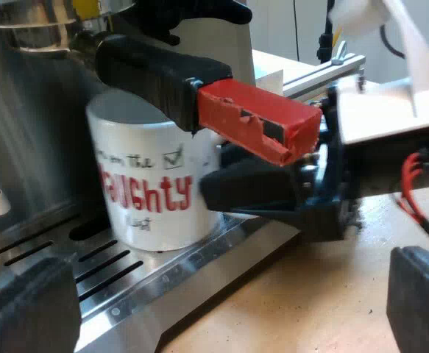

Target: Place mug into machine

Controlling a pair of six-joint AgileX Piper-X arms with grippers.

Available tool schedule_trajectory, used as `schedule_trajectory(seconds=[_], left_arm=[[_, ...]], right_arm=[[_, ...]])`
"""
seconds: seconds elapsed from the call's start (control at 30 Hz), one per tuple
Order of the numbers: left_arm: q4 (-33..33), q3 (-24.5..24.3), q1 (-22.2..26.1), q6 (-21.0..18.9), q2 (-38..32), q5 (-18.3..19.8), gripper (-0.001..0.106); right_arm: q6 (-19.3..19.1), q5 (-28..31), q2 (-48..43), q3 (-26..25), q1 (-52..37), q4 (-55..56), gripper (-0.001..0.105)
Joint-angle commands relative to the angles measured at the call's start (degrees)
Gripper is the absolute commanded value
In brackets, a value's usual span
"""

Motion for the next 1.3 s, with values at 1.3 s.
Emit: schedule_trajectory(seconds=[1.3], left_arm=[[0.6, -9.3, -0.3, 3.2, 0.2, -5.1, 0.085]], right_arm=[[-1.5, 13.7, -22.1, 2.7, 9.2, 21.6, 0.044]])
